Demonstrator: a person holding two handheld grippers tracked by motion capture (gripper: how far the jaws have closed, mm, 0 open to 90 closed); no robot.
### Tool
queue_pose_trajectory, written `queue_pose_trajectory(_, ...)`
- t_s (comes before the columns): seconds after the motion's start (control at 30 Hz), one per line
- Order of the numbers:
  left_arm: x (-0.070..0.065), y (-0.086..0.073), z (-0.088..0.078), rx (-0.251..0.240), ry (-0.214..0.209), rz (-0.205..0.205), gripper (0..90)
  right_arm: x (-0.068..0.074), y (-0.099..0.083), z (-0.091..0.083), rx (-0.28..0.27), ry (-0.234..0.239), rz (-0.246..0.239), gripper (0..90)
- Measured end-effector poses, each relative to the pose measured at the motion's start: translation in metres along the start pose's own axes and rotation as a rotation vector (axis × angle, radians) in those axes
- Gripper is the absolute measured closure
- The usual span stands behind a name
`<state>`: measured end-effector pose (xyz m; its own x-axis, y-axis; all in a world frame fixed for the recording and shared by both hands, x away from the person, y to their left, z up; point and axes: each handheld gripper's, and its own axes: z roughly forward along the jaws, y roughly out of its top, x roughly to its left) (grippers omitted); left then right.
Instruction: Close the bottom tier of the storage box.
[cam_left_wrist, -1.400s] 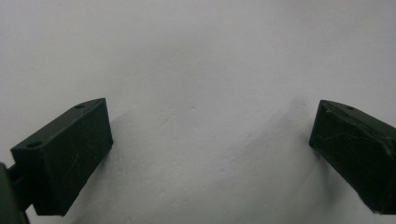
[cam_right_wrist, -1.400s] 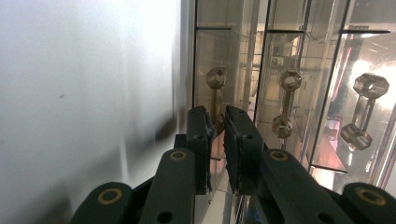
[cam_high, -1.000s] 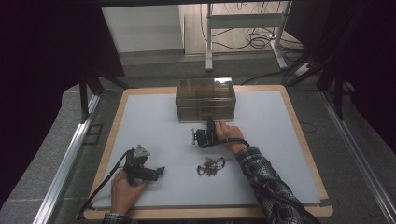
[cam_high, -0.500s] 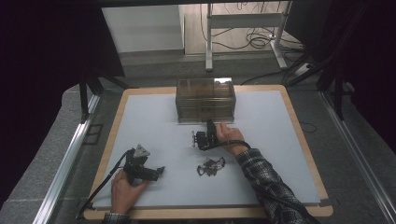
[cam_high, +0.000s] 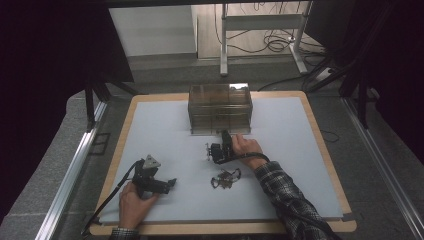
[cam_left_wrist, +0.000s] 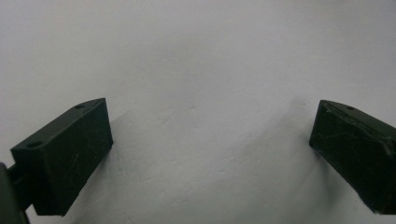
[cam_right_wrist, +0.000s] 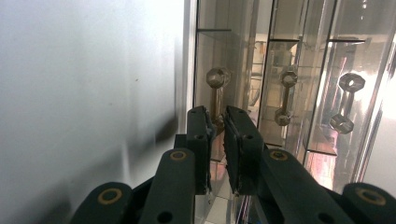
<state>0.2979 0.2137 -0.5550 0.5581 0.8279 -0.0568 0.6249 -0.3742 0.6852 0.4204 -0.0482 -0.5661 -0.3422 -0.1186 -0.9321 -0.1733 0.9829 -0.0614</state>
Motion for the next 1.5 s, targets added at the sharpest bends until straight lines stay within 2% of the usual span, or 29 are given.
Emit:
queue_pose_trajectory(0.27, 0.0, 0.0, 0.0, 0.0, 0.0, 0.0, 0.0, 0.001, 0.0, 0.0, 0.004, 0.004, -0.013, 77.8)
queue_pose_trajectory(0.47, 0.0, 0.0, 0.0, 0.0, 0.0, 0.0, 0.0, 0.0, -0.001, -0.001, -0.002, 0.01, -0.002, 72.3)
queue_pose_trajectory(0.67, 0.0, 0.0, 0.0, 0.0, 0.0, 0.0, 0.0, -0.006, -0.003, -0.005, -0.016, 0.033, 0.038, 69.8)
queue_pose_trajectory(0.9, 0.0, 0.0, 0.0, 0.0, 0.0, 0.0, 0.0, -0.016, -0.004, -0.008, -0.042, 0.089, 0.085, 64.6)
queue_pose_trajectory(0.93, 0.0, 0.0, 0.0, 0.0, 0.0, 0.0, 0.0, -0.017, -0.004, -0.008, -0.052, 0.092, 0.105, 63.7)
queue_pose_trajectory(1.03, 0.0, 0.0, 0.0, 0.0, 0.0, 0.0, 0.0, -0.022, -0.005, -0.008, -0.073, 0.136, 0.128, 61.4)
queue_pose_trajectory(1.33, 0.0, 0.0, 0.0, 0.0, 0.0, 0.0, 0.0, -0.036, -0.011, -0.007, -0.107, 0.22, 0.216, 57.2)
queue_pose_trajectory(1.5, 0.0, 0.0, 0.0, 0.0, 0.0, 0.0, 0.0, -0.041, -0.014, -0.006, -0.113, 0.243, 0.255, 56.2)
